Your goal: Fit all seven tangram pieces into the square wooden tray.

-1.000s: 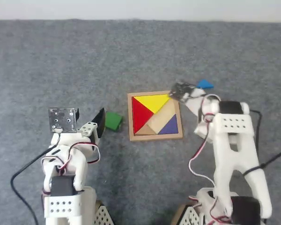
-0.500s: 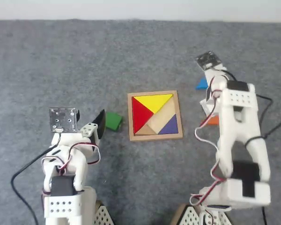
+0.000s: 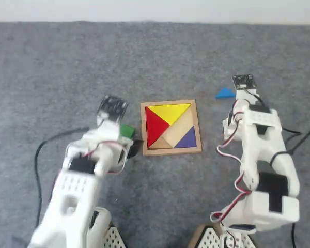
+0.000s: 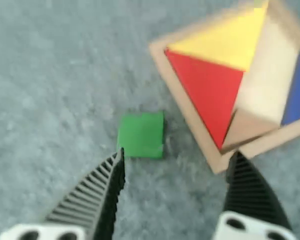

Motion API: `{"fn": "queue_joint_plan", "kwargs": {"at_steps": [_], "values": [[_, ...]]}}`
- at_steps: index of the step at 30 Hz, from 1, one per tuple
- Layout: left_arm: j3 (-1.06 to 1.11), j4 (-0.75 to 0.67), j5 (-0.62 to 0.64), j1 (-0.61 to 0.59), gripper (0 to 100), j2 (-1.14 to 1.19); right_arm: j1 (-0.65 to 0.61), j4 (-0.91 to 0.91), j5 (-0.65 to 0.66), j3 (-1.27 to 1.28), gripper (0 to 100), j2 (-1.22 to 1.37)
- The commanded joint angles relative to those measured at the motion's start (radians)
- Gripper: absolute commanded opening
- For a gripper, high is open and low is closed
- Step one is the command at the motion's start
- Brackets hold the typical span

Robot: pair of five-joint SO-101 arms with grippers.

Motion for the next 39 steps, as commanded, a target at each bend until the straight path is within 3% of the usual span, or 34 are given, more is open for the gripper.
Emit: {"fn": "queue_joint_plan", "kwargs": {"at_steps": [1,8,16,21,26,39], "values": [[-0.283,0.014,-0.023,-0.023,33,0.451,0.007,-0.101,0.012,0.077,16.6,-0.12],[-0.552,0.181,-0.08,-0.121,33,0.667,0.007,-0.134,0.012,0.106,16.6,-0.143],[-0.555,0.152,-0.133,-0.089,33,0.694,0.007,-0.134,0.012,0.106,16.6,-0.14],[-0.608,0.14,-0.143,-0.098,29,0.842,0.007,-0.134,0.012,0.106,16.6,-0.14],[-0.742,0.192,-0.137,-0.109,28,0.967,0.007,-0.134,0.012,0.106,16.6,-0.14],[-0.792,0.242,-0.089,-0.078,28,1.028,0.007,-0.134,0.012,0.106,16.6,-0.143]]}}
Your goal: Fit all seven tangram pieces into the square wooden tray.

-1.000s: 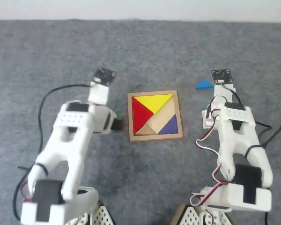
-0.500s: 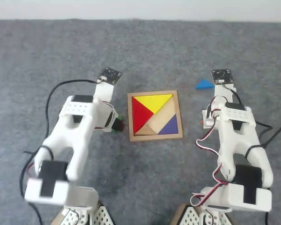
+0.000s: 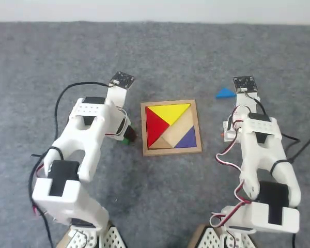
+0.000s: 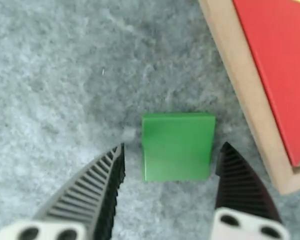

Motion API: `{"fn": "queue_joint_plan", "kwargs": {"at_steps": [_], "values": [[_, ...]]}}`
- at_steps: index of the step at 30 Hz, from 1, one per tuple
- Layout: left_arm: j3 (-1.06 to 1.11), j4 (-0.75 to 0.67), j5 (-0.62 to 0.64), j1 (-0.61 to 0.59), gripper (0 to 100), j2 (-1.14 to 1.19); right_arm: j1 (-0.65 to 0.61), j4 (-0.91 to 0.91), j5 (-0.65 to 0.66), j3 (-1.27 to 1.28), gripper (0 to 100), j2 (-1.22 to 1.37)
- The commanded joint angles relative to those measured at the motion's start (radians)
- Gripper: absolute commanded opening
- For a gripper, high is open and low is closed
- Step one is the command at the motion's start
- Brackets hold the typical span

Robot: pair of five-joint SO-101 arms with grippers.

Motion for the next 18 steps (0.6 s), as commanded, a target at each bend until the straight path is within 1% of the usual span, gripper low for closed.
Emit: {"fn": "queue_joint_plan", "kwargs": {"at_steps": [1,8,11,18], "values": [[-0.091,0.057,0.049,0.029,27,0.038,0.007,-0.015,0.011,-0.006,16.6,-0.059],[-0.127,0.072,0.106,0.029,25,0.072,0.008,-0.015,0.011,-0.006,16.6,-0.058],[-0.125,0.072,0.104,0.029,21,0.072,0.01,-0.015,0.011,-0.006,16.6,-0.058],[-0.122,0.072,0.109,0.029,19,0.072,0.012,-0.015,0.011,-0.006,16.5,-0.058]]}}
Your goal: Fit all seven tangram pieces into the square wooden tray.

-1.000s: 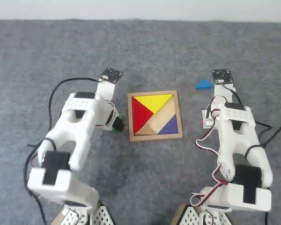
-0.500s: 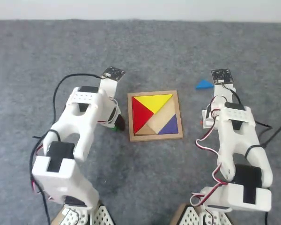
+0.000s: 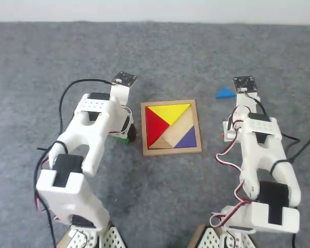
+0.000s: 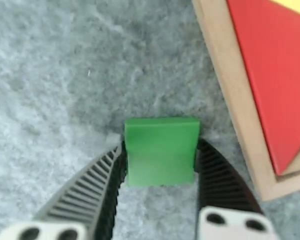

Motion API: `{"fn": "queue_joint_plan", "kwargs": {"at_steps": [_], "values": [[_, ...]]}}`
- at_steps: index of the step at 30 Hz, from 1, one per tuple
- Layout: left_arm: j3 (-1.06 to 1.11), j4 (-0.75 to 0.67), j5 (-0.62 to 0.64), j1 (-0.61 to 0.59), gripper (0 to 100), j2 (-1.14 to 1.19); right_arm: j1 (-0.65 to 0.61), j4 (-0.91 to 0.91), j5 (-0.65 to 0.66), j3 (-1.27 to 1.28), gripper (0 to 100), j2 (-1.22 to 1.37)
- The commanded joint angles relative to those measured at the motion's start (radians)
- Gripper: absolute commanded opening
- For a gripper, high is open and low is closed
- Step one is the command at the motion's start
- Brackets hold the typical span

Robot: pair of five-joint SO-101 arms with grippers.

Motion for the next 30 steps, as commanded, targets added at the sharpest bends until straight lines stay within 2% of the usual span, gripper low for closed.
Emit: {"fn": "queue_joint_plan", "kwargs": {"at_steps": [1,5,13,21,26,30], "values": [[-0.039,0.006,0.011,0.003,18,-0.005,0.01,-0.015,0.011,-0.006,16.5,-0.058],[0.001,-0.012,0.006,0.003,14,-0.038,0.01,-0.015,0.011,-0.006,16.5,-0.058],[0.331,-0.222,-0.051,0.014,14,-0.353,0.01,-0.016,0.011,-0.006,16.5,-0.059],[0.315,-0.164,-0.049,0.101,14,-0.319,0.012,-0.016,0.011,-0.006,16.5,-0.061],[0.306,-0.166,-0.046,0.106,7,-0.311,0.013,-0.016,0.009,-0.006,16.5,-0.062],[0.309,-0.166,-0.049,0.109,6,-0.311,0.013,-0.016,0.009,-0.006,16.5,-0.065]]}}
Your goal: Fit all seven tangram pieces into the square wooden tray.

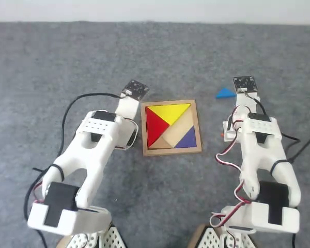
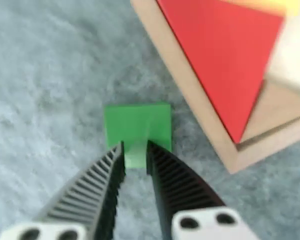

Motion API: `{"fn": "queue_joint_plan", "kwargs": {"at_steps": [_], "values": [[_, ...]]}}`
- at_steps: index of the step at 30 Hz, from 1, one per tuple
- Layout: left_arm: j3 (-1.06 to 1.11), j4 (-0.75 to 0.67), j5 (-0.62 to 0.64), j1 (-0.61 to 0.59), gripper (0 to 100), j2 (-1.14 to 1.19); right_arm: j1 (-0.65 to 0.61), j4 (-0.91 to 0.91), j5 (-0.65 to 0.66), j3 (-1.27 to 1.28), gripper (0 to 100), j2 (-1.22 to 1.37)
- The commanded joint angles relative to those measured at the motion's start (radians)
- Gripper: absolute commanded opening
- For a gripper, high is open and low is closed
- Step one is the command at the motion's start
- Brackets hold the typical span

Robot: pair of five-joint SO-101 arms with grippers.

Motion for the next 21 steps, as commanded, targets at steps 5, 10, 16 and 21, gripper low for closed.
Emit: {"fn": "queue_joint_plan", "kwargs": {"at_steps": [5,10,16,21], "values": [[-0.018,0.008,-0.002,0.043,6,-0.003,0.015,-0.016,0.011,-0.006,16.5,-0.065],[-0.035,0.008,0.044,-0.002,16,-0.003,0.015,-0.016,0.011,-0.006,16.5,-0.065],[-0.088,0.041,0.049,-0.075,24,0.011,0.015,-0.016,0.011,-0.006,16.5,-0.065],[-0.137,0.064,0.049,-0.04,24,0.087,0.015,-0.016,0.011,-0.006,16.5,-0.065]]}}
